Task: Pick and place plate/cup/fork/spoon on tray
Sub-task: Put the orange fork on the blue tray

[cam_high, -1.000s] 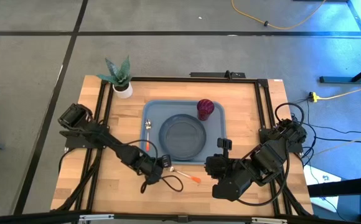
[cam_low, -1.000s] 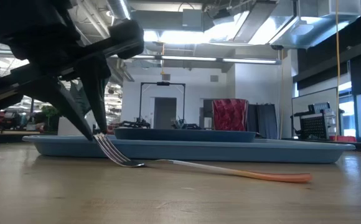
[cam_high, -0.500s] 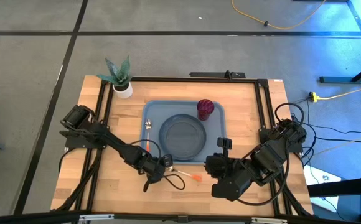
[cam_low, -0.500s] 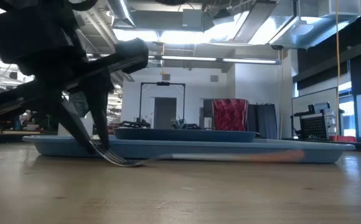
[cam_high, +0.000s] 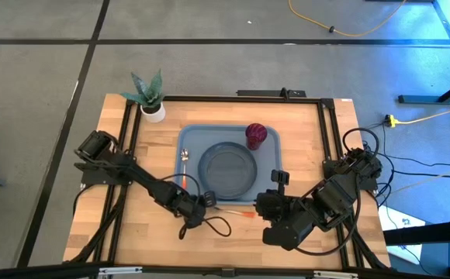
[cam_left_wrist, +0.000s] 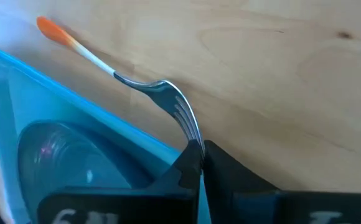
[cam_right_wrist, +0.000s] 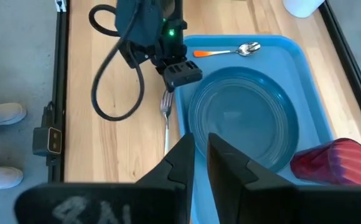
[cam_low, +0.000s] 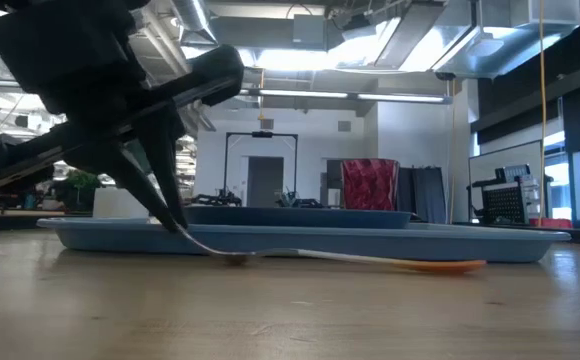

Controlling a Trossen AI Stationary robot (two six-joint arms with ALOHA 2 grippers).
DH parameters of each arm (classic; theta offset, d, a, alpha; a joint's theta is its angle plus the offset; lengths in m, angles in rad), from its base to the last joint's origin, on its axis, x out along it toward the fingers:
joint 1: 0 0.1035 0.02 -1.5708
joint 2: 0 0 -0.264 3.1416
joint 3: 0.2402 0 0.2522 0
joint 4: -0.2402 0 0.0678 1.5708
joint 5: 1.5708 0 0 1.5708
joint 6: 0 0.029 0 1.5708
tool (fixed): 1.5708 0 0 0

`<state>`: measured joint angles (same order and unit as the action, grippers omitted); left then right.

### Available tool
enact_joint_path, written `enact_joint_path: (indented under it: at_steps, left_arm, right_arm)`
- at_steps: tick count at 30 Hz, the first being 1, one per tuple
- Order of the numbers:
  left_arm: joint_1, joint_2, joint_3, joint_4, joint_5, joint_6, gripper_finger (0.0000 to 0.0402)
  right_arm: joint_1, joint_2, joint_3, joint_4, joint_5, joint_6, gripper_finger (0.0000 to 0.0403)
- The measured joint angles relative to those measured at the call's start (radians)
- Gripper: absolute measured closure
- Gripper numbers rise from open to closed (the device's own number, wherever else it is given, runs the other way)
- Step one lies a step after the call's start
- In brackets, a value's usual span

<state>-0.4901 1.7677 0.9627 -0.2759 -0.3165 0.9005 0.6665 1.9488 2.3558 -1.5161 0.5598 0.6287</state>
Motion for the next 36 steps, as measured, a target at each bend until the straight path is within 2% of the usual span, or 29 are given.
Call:
enact_joint_path:
  at_steps: [4,10,16,23,27,36]
  left_arm:
    - [-0.020,-0.021,-0.001,-0.016,-0.023,0.002,0.0399]
    - [-0.061,-0.045,0.053,-0.151,-0.062,-0.033,0.0401]
    - [-0.100,-0.056,0.081,-0.191,-0.057,-0.032,0.0401]
    - [-0.136,-0.056,0.082,-0.257,-0.010,0.077,0.0401]
    - [-0.153,-0.056,0.082,-0.269,-0.018,0.173,0.0401]
    - [-0.160,-0.060,0.082,-0.262,-0.177,0.328,0.0401]
  right_arm:
    - [-0.001,0.000,0.000,-0.004,0.000,0.028,0.0357]
    - [-0.001,0.000,0.000,-0.009,0.000,0.048,0.0357]
    - [-0.001,0.000,0.000,-0.014,-0.001,0.054,0.0357]
    - [-0.004,0.000,0.000,-0.014,-0.030,0.078,0.0357]
    - [-0.006,0.000,0.000,-0.013,-0.030,0.074,0.0357]
    - [-0.009,0.001,-0.008,0.019,-0.080,0.106,0.0357]
